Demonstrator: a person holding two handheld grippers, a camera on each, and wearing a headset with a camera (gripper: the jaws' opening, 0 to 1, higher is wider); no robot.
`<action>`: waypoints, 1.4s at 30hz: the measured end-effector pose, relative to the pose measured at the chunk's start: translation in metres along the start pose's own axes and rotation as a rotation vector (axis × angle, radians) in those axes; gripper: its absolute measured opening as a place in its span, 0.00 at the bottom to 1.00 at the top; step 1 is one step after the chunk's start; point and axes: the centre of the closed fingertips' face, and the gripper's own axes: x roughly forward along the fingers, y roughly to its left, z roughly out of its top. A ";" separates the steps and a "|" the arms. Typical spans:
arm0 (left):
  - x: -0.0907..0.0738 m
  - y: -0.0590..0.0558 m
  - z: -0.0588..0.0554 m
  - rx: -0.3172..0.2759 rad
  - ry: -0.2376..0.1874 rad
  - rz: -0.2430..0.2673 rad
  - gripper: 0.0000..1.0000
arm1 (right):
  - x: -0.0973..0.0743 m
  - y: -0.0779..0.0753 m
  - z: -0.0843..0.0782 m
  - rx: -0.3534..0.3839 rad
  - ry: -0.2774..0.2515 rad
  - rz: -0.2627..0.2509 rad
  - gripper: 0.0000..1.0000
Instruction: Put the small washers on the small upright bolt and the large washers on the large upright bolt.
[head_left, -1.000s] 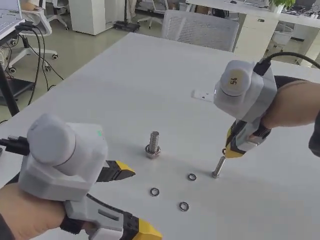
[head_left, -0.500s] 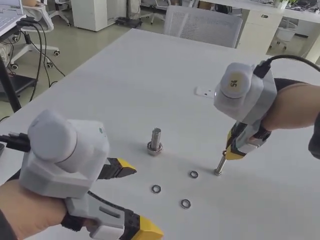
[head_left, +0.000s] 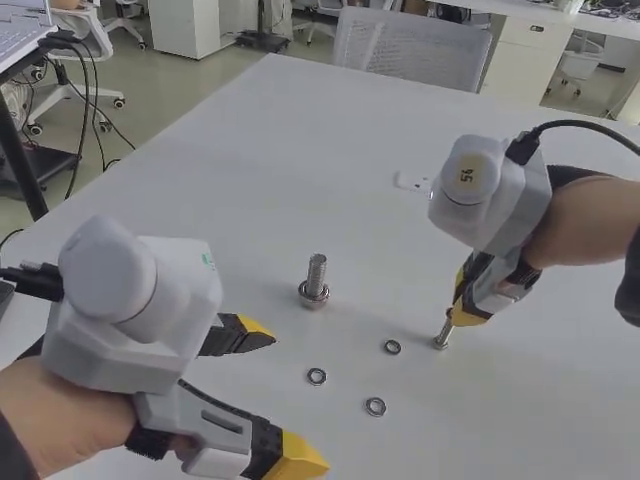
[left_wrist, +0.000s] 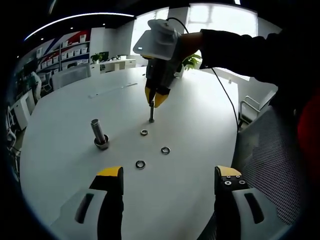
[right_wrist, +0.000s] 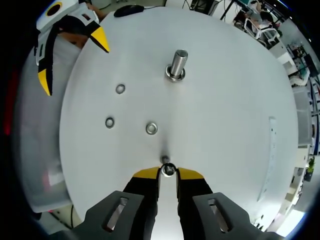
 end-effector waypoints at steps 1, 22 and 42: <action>0.000 0.000 0.000 0.001 0.001 0.001 0.74 | 0.001 0.001 0.000 0.001 0.000 0.003 0.14; 0.000 0.001 -0.002 -0.009 0.006 0.004 0.73 | 0.032 0.008 -0.001 0.019 -0.010 0.042 0.14; -0.001 0.003 -0.002 -0.014 0.008 0.006 0.73 | 0.040 0.008 -0.001 0.028 -0.003 0.048 0.16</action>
